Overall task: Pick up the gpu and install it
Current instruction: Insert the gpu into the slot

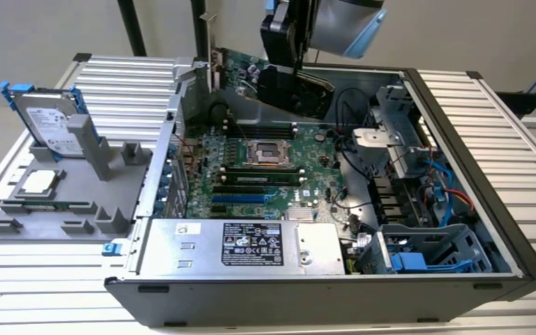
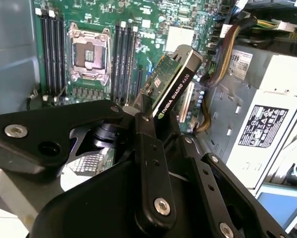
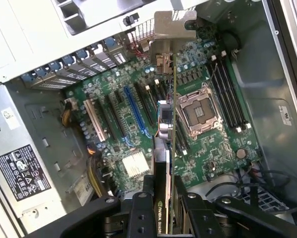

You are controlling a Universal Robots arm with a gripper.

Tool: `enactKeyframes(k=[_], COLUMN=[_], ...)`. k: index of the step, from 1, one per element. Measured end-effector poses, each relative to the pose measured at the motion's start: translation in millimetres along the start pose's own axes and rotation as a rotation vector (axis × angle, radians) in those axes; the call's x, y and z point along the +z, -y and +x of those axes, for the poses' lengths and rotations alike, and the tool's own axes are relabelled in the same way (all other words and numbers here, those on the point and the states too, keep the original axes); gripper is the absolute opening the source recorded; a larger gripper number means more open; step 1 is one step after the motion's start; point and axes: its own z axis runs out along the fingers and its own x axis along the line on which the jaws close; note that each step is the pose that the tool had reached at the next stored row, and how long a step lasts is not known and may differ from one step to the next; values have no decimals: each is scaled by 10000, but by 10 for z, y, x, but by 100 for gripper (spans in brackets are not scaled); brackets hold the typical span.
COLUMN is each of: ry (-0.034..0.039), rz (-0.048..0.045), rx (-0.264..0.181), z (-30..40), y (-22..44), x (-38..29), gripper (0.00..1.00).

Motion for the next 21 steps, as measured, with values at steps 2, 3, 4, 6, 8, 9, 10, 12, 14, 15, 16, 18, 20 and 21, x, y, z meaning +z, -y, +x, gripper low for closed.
enactKeyframes(k=[2,3,4,6,8,9,10,12,14,15,16,18,20,21], ry=[7,10,14,21,28,31,35,41,49,52,55,62,68,71], rz=[-2,-3,-3,-5,-6,-7,-8,-9,-10,-12,-12,-14,-15,-16], rx=[-117,-174,-229,-342,-458,-515,-572,-681,-797,-854,-907,-1020,-1129,-1184], z=[0,0,0,0,0,0,0,0,0,0,0,0,0,0], y=[0,0,0,0,0,0,0,0,0,0,0,0,0,0], x=[-1,-1,-1,-1,-1,-1,-1,-2,-2,-2,-2,-2,-2,-2], gripper=[0,0,0,0,0,0,0,0,0,0,0,0,0,0])
